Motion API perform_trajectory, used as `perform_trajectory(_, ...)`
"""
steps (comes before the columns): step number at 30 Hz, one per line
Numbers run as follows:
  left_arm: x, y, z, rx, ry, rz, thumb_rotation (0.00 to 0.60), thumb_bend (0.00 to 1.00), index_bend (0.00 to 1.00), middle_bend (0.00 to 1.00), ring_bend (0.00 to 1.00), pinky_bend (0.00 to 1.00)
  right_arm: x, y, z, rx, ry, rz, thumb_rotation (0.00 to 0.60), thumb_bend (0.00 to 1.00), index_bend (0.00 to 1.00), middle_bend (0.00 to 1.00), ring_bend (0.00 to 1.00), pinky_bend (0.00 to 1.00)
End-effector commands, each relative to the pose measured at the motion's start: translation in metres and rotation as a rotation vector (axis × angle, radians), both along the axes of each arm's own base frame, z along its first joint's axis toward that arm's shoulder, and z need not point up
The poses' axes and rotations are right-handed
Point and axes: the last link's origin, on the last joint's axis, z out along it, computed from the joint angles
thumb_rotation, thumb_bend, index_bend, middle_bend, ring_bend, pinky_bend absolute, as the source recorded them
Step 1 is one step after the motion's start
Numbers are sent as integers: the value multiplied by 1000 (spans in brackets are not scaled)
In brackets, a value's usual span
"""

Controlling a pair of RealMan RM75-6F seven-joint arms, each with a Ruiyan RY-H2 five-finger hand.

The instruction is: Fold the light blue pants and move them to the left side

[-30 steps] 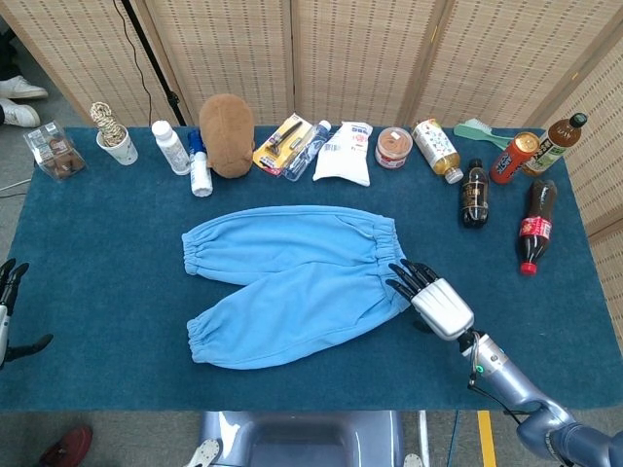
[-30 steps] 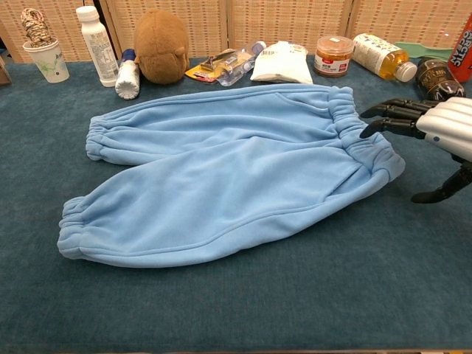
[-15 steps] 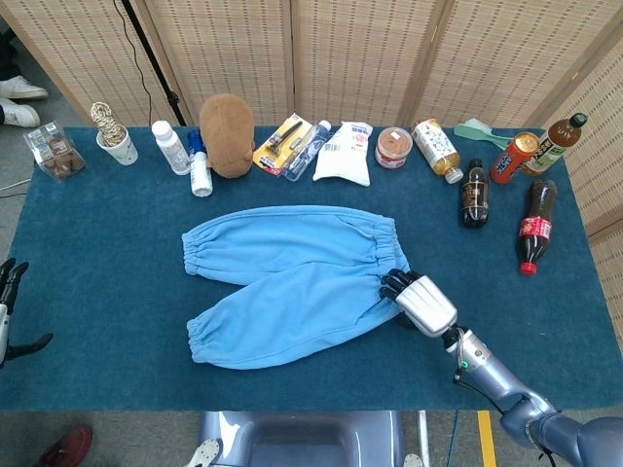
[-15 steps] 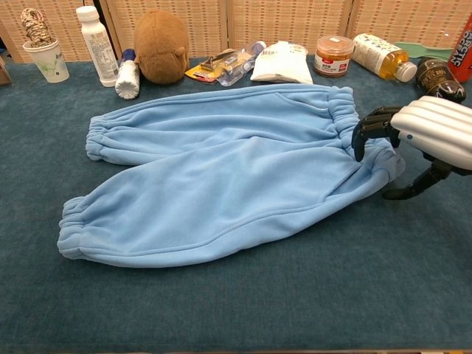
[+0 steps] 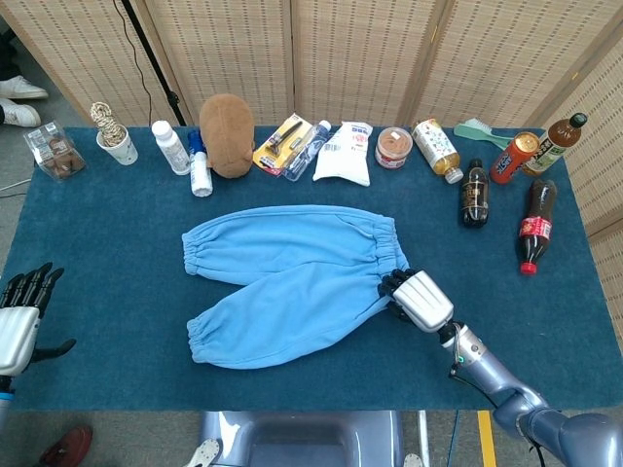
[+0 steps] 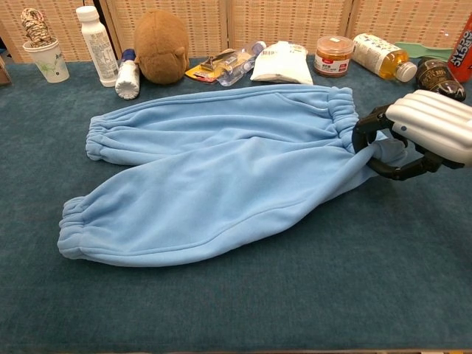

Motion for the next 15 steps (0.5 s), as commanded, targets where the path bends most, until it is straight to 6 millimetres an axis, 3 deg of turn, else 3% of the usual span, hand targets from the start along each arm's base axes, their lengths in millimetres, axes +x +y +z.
perform_trajectory(1,8,2,-7,-31,-16,-68,600,0,0,0,0,0,0,1,1,9,-16,-5,600,861,604,542,457,641)
perform_trajectory(7,26,16,-31,-161,-30,-305,600,0,0,0,0,0,2,-1,2,26,-35,-25,600,862,609,544,458,641)
perform_trajectory(9,36,18,-46,-227,-36,-376,600,0,0,0,0,0,4,-2,2,34,-52,-47,600,869,614,549,460,642)
perform_trajectory(10,46,17,-63,-323,-57,-432,600,0,0,0,0,0,5,-1,1,52,-89,-75,600,875,617,552,461,643)
perform_trajectory(15,59,23,-90,-379,-67,-540,600,0,0,0,0,36,5,-1,-1,67,-93,-118,600,883,621,556,464,644)
